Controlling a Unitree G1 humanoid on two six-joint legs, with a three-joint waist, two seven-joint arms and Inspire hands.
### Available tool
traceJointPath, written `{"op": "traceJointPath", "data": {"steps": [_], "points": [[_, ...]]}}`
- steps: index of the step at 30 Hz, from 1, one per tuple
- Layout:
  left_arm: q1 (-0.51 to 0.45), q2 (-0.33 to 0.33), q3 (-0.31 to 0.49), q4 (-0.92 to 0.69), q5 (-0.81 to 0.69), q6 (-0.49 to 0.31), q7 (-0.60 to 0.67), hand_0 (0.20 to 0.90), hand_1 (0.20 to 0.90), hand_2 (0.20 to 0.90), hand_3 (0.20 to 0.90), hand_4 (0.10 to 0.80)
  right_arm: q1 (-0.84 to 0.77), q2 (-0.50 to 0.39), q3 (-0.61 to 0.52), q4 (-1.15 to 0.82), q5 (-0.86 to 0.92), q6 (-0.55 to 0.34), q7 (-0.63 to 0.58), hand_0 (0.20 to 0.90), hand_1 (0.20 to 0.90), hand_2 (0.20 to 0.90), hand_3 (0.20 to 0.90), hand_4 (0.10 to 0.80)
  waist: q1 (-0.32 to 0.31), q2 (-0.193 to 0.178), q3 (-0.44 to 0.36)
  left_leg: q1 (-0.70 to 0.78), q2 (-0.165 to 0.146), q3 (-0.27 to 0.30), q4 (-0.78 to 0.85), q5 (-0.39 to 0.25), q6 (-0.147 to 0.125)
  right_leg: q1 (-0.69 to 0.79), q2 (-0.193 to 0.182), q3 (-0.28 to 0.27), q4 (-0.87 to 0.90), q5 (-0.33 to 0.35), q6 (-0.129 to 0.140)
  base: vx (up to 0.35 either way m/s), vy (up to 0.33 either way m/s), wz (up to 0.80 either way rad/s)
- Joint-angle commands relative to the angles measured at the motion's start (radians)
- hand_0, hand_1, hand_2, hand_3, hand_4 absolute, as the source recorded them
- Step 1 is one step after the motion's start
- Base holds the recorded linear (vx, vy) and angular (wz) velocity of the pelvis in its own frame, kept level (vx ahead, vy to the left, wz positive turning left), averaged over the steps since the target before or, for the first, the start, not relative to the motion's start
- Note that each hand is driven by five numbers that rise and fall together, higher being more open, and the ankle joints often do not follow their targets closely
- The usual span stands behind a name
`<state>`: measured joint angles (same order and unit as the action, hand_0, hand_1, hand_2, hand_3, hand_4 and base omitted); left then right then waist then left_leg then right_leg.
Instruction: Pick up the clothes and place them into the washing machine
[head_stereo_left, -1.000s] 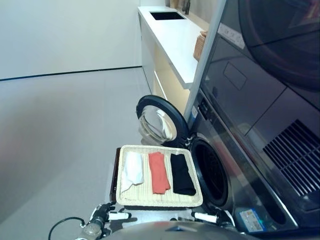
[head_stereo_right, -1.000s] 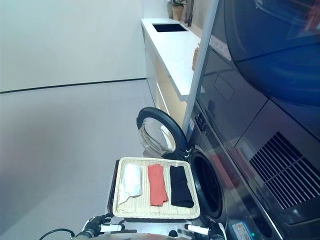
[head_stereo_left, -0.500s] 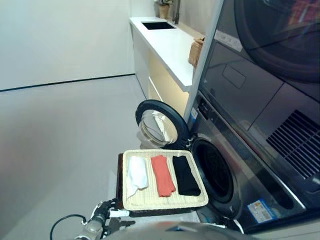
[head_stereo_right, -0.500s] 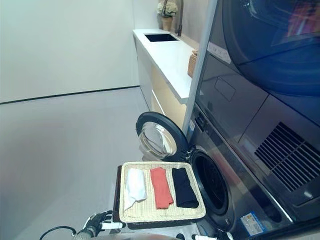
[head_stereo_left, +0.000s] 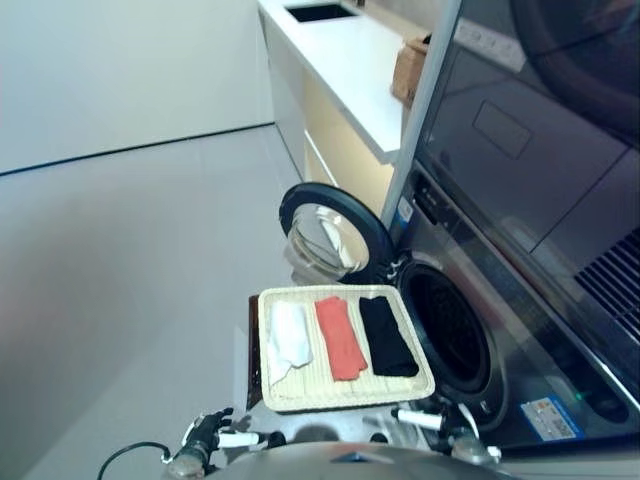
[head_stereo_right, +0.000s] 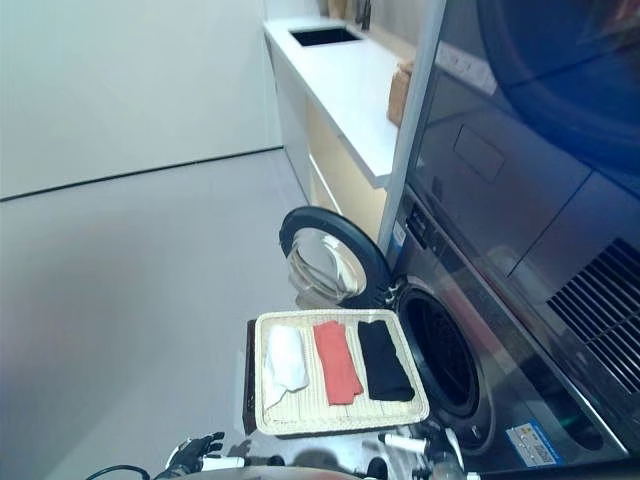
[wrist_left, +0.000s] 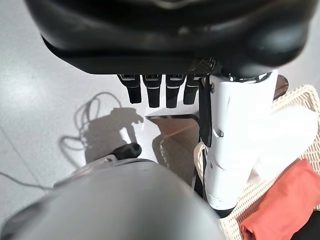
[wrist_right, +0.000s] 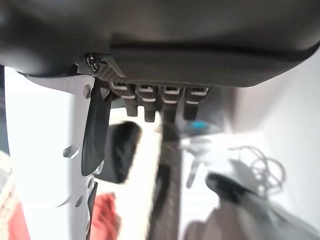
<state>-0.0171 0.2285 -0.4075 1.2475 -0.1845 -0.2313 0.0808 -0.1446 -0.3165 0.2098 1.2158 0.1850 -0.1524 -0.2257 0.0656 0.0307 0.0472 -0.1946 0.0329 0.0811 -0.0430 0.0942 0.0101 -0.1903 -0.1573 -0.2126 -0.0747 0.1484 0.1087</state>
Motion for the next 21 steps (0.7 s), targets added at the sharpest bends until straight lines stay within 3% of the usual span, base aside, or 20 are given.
{"op": "traceJointPath", "data": {"steps": [1, 8, 21], "points": [[-0.132, -0.009, 0.004, -0.058, -0.084, -0.085, 0.042, 0.900, 0.900, 0.900, 0.900, 0.800, -0.223, -0.081, 0.035, -0.062, 0.005, -0.053, -0.085, 0.900, 0.900, 0.900, 0.900, 0.800, 0.010, -0.036, 0.119, -0.094, 0.005, -0.015, 0.042, -0.037, -0.072, -0.025, -0.020, 0.006, 0.061, -0.057, -0.003, -0.184, -0.051, 0.06], [-0.143, 0.010, -0.016, -0.202, -0.198, -0.131, 0.065, 0.900, 0.900, 0.900, 0.900, 0.800, -0.439, -0.128, 0.131, -0.077, -0.004, -0.051, -0.164, 0.900, 0.900, 0.900, 0.900, 0.800, 0.040, -0.037, 0.201, -0.226, 0.019, -0.006, 0.079, -0.015, -0.087, -0.143, -0.019, 0.008, 0.084, -0.040, -0.001, -0.059, -0.031, 0.03], [-0.201, 0.039, 0.029, -0.228, -0.260, -0.161, 0.135, 0.900, 0.900, 0.900, 0.900, 0.800, -0.692, -0.169, 0.203, 0.049, -0.038, -0.032, -0.257, 0.900, 0.900, 0.900, 0.900, 0.800, 0.074, -0.019, 0.249, -0.410, 0.015, -0.027, 0.168, -0.028, -0.088, -0.333, -0.026, 0.008, 0.174, -0.051, -0.012, -0.006, 0.004, 0.02]]}}
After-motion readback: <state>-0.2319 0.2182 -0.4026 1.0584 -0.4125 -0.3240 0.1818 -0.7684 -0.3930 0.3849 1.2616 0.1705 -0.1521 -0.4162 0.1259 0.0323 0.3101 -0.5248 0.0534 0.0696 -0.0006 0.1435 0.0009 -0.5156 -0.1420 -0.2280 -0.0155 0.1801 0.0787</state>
